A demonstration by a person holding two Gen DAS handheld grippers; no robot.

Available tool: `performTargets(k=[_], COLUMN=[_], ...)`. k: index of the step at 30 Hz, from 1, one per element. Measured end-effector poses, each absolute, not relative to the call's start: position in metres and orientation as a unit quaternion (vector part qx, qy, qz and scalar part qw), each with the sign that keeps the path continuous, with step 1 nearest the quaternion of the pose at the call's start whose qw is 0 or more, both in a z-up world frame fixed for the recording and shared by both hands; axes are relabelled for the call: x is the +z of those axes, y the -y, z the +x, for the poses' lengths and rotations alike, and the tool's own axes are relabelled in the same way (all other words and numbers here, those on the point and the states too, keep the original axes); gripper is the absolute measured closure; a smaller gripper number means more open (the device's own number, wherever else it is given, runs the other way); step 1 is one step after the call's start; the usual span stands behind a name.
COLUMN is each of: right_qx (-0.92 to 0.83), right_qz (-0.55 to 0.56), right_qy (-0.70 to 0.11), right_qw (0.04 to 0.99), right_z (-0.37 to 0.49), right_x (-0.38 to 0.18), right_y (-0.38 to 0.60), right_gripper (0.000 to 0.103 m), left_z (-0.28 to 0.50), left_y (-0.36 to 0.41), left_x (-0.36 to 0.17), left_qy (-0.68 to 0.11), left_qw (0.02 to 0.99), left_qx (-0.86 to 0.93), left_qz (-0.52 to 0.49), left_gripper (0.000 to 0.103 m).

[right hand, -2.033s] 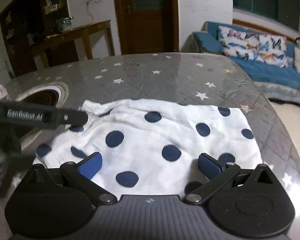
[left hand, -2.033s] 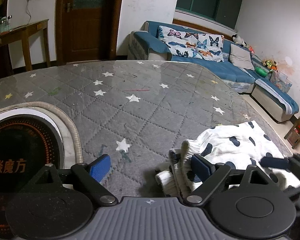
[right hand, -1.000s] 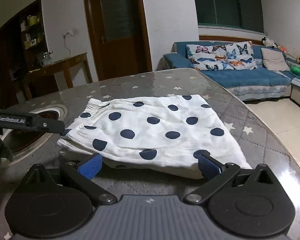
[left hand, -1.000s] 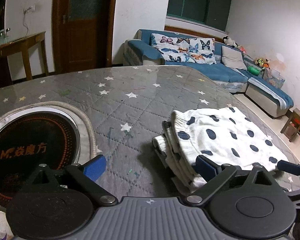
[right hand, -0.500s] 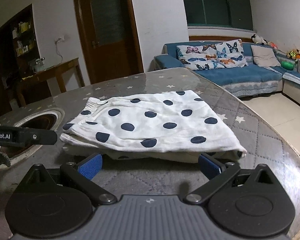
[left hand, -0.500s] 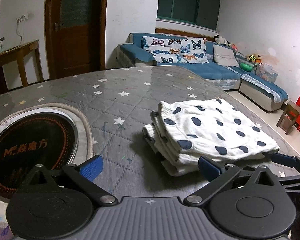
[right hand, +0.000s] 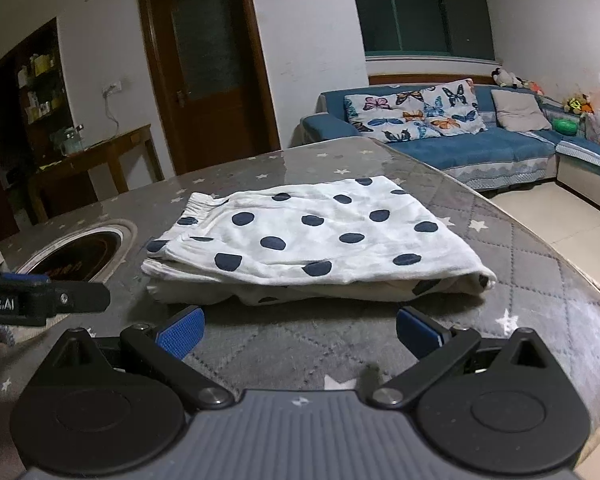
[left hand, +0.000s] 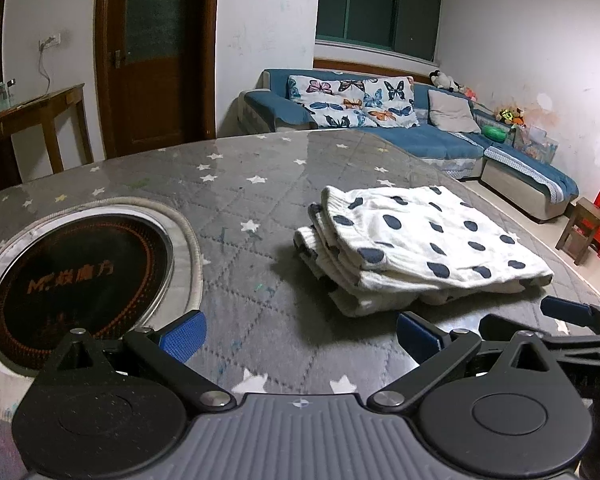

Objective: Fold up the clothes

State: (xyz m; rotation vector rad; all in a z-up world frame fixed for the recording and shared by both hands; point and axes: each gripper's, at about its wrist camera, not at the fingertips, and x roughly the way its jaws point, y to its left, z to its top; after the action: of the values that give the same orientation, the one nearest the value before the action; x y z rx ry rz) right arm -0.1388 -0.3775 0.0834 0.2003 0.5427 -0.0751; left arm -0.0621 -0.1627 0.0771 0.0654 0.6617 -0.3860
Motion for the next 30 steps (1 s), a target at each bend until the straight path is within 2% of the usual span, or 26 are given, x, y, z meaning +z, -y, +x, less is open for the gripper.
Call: performTargets(k=[30], right_qx=[-0.052], right_qz=[0.093], right_qy=[-0.271], right_qw=[0.957], right_z=[-0.162], right_x=[0.083], right_y=[0.367], right_gripper=[0.0], left_z=[-0.095], left_y=[0.161], left_x=[0.071], left_qy=[-0.318], left_qw=[0.925], left_qx=[-0.204], left_qz=[0.04], left_gripper=[0.0])
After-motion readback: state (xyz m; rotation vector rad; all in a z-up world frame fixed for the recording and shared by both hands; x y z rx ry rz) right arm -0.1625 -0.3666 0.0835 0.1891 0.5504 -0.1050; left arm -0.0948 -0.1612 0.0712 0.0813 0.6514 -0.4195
